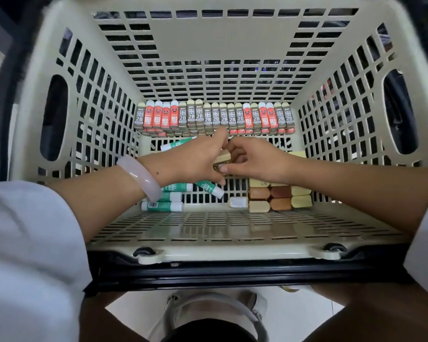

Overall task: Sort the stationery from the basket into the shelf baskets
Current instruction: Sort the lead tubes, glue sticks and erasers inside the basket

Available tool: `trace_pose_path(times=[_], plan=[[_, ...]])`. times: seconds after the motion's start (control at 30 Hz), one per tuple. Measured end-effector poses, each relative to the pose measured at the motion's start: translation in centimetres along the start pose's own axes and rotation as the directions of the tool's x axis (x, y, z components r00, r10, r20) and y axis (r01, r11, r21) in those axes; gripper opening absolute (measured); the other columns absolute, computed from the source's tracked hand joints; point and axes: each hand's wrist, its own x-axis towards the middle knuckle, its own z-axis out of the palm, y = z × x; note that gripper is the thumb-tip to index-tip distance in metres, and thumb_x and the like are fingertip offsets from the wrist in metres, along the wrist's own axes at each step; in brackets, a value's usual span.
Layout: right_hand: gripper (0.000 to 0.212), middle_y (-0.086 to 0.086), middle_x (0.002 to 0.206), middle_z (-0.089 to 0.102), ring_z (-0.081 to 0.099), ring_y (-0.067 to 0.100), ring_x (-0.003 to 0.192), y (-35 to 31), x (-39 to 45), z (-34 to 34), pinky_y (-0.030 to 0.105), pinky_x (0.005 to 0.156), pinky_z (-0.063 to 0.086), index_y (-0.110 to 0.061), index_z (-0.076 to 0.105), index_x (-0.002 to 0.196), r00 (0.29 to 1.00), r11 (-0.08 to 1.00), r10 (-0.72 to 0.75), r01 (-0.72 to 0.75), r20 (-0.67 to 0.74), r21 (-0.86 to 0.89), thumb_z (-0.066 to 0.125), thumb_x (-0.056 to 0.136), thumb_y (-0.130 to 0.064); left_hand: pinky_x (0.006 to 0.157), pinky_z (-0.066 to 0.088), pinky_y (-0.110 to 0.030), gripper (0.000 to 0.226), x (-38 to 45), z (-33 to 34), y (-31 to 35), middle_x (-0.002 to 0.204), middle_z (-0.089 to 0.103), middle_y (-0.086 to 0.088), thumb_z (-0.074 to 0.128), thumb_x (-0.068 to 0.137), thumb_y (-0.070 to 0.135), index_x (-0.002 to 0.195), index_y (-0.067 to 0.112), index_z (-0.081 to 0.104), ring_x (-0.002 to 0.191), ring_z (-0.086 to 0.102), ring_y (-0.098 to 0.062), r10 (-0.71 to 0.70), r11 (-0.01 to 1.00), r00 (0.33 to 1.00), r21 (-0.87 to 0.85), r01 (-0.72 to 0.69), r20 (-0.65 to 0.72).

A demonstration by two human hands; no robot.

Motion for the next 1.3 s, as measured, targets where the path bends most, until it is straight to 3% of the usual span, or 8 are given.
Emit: trace_pose_path(times=[0.13, 0.27, 0.43, 0.53, 0.67, 0.9, 1.13, 1.3], plan=[[0.035, -0.004, 0.078, 0.059, 0.057, 0.012, 0.071, 0.6, 0.0, -0.4, 0.028, 0.069, 0.044, -0.014, 0.053, 0.113, 0.999, 0.967, -0.035, 0.043, 0.038, -0.252, 0.066, 0.083, -0.028, 0.054, 0.038, -0.018, 0.047, 0.5, -0.2, -1.1, 0.093, 0.059, 0.0, 0.075, 0.074, 0.025, 0.1, 0.02, 0.036, 0.07, 0.051, -0.005, -0.025, 0.998, 0.998, -0.056, 0.028, 0.052], [0.032, 0.002, 0.086, 0.063, 0.056, 0.017, 0.075, 1.4, -0.2, 0.1, 0.027, 0.064, 0.041, -0.014, 0.05, 0.107, 0.992, 0.858, -0.045, 0.097, 0.115, -0.504, 0.066, 0.081, -0.026, 0.057, 0.03, -0.023, 0.022, 0.1, -0.4, -3.6, 0.09, 0.056, 0.0, 0.058, 0.089, 0.022, 0.108, 0.012, 0.054, 0.069, 0.043, -0.01, -0.094, 0.966, 0.982, 0.252, 0.052, 0.161], [0.03, -0.001, 0.094, 0.063, 0.057, 0.018, 0.093, 2.2, -0.4, 0.5, 0.039, 0.106, 0.028, -0.018, 0.054, 0.111, 0.947, 0.605, 0.056, 0.22, 0.316, -0.765, 0.049, 0.091, -0.039, 0.065, 0.032, -0.025, 0.02, 0.0, -0.8, -5.2, 0.069, 0.043, 0.013, 0.046, 0.095, 0.023, 0.107, 0.012, 0.059, 0.064, 0.041, -0.006, -0.148, 0.945, 0.957, 0.322, 0.062, 0.25], [0.034, -0.002, 0.116, 0.061, 0.052, 0.016, 0.114, 2.3, -0.4, 0.4, 0.045, 0.112, 0.011, -0.02, 0.057, 0.117, 0.925, 0.585, 0.108, 0.236, 0.363, -0.776, 0.04, 0.095, -0.041, 0.057, 0.031, -0.023, 0.019, 0.0, -0.8, -5.2, 0.07, 0.043, 0.012, 0.044, 0.096, 0.026, 0.103, 0.014, 0.057, 0.062, 0.041, -0.006, -0.172, 0.945, 0.933, 0.322, 0.065, 0.317], [0.043, -0.007, 0.137, 0.048, 0.044, 0.014, 0.125, 2.1, -0.4, 0.7, 0.042, 0.108, 0.025, -0.028, 0.039, 0.138, 0.915, 0.607, 0.012, 0.313, 0.402, -0.73, 0.04, 0.096, -0.037, 0.053, 0.027, -0.022, 0.024, 0.0, -0.7, -5.0, 0.068, 0.042, 0.005, 0.041, 0.097, 0.031, 0.082, 0.014, 0.049, 0.058, 0.035, -0.01, -0.222, 0.92, 0.897, 0.387, 0.062, 0.382], [0.045, -0.009, 0.139, 0.044, 0.044, 0.014, 0.124, 2.0, -0.6, 0.9, 0.043, 0.1, 0.023, -0.035, 0.033, 0.14, 0.845, 0.619, 0.109, 0.355, 0.524, -0.701, 0.039, 0.096, -0.041, 0.061, 0.031, -0.024, 0.017, -0.6, -1.9, -5.3, 0.085, 0.048, -0.003, 0.041, 0.096, 0.026, 0.089, 0.012, 0.048, 0.076, 0.04, -0.02, -0.326, 0.892, 0.863, 0.427, 0.146, 0.387], [0.03, 0.003, 0.114, 0.061, 0.057, 0.017, 0.099, -0.1, 1.8, 0.5, 0.03, 0.086, 0.044, -0.015, 0.056, 0.121, 0.972, 0.839, 0.023, 0.109, 0.233, -0.534, 0.049, 0.094, -0.025, 0.07, 0.038, -0.022, 0.025, -2.3, -3.2, -6.2, 0.102, 0.053, -0.004, 0.051, 0.093, 0.025, 0.115, 0.014, 0.051, 0.089, 0.049, -0.018, -0.388, 0.851, 0.845, 0.496, 0.175, 0.368], [0.037, 0.008, 0.093, 0.06, 0.057, 0.023, 0.081, -1.8, 4.3, 4.6, 0.029, 0.062, 0.044, -0.005, 0.057, 0.105, 0.94, 0.722, 0.201, 0.049, 0.276, -0.69, 0.056, 0.088, -0.038, 0.09, 0.043, -0.032, 0.061, -2.4, -0.4, -6.2, 0.128, 0.052, -0.007, 0.064, 0.083, 0.037, 0.132, 0.01, 0.04, 0.112, 0.052, -0.023, -0.408, 0.846, 0.817, 0.505, 0.17, 0.409]])
